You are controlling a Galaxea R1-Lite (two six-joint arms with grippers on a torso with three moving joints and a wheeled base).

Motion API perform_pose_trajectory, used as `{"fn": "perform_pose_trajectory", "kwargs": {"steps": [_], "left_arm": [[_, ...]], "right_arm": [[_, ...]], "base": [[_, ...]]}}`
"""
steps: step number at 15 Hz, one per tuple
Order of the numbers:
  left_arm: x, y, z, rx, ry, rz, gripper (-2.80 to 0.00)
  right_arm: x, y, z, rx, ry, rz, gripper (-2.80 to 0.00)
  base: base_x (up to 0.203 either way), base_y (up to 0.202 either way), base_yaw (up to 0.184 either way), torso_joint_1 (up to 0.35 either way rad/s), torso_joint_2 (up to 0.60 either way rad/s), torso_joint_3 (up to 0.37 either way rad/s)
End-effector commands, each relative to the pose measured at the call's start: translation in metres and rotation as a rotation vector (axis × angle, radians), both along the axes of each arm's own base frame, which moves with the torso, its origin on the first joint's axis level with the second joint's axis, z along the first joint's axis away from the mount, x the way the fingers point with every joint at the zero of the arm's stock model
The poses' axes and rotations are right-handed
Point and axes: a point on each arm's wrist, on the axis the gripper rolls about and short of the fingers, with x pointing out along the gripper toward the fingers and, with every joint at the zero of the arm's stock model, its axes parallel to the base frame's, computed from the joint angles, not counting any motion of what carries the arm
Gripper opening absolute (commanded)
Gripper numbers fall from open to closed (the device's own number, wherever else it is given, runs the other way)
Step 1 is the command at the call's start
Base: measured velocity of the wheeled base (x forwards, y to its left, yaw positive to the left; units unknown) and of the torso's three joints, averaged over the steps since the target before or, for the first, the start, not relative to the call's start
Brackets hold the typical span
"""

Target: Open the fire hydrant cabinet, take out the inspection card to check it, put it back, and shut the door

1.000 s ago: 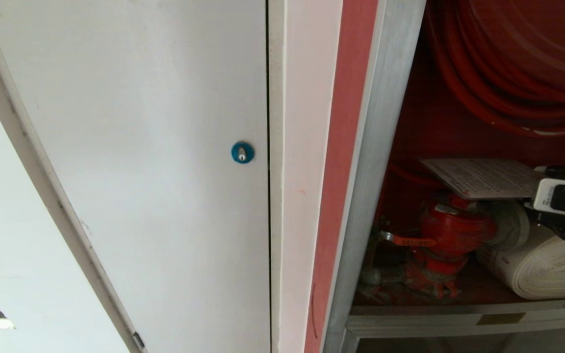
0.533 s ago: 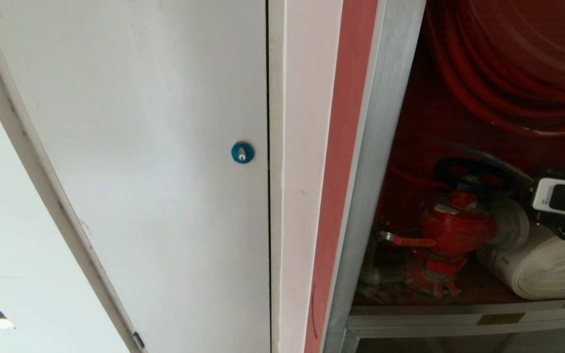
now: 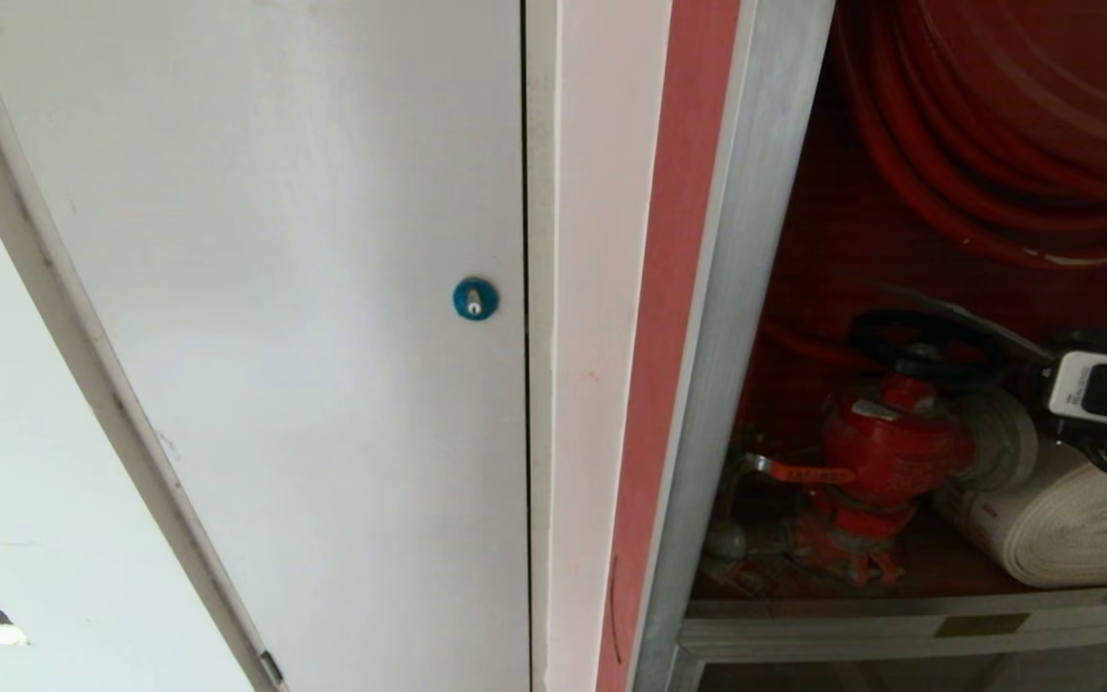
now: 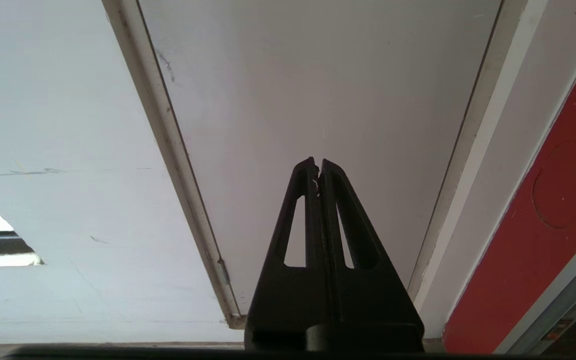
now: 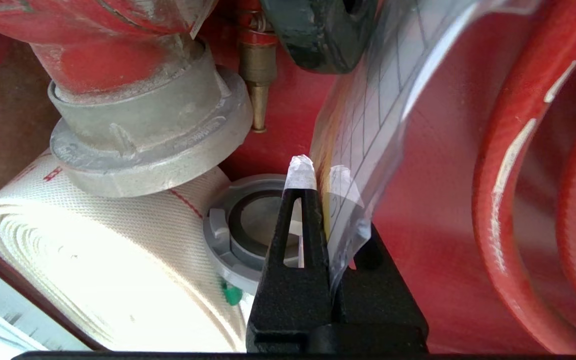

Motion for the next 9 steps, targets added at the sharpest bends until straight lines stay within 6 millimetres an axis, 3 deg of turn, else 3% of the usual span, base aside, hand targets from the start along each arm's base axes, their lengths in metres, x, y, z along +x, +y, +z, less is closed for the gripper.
{"fn": "perform_pose_trajectory", "kwargs": {"steps": [1,9], "left_arm": [[0.000,0.000,-0.002,0.000,0.006,0.000,-2.80],[0.001,0.000,-0.002,0.000,0.007,0.000,-2.80]], "right_arm": [[-0.006,0.002,0.003,-0.014,-0.014,0.002,-2.80],[-0.040,0.011,0.013,-0.078,-0.153,-0.040,-2.80]], "base": [[0.000,0.000,0.000,0.000,0.00,0.000],[0.000,0.000,0.000,0.000,0.00,0.000]]}}
